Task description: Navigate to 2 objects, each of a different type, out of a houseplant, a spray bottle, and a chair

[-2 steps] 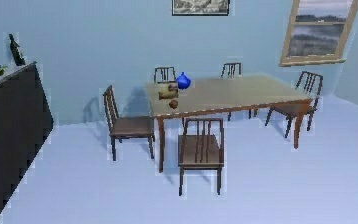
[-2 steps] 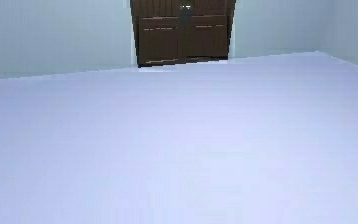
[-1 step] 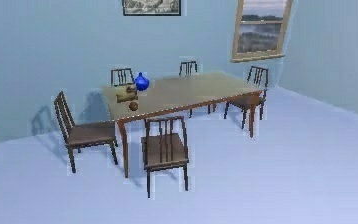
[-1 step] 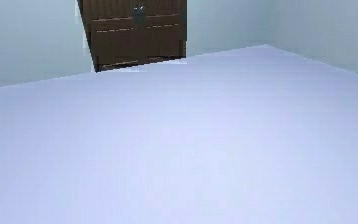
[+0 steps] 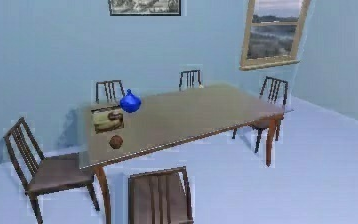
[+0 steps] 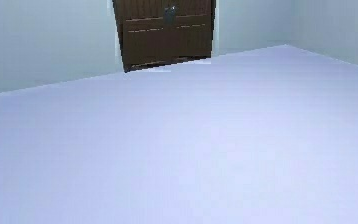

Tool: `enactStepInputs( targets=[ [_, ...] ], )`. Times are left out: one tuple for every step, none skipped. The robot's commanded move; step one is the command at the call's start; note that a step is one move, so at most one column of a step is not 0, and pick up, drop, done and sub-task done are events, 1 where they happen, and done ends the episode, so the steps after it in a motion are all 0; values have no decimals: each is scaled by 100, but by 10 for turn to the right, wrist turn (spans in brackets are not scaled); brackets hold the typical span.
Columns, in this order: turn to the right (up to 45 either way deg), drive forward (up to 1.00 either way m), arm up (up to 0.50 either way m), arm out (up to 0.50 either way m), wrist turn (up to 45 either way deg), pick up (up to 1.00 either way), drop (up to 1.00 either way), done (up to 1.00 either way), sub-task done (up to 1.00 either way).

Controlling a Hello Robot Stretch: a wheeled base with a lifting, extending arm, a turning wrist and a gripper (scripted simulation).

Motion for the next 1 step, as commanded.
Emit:
enactStepInputs(
  targets=[
    [0,0,0,0,0,0,0,100,0]
  ],
)
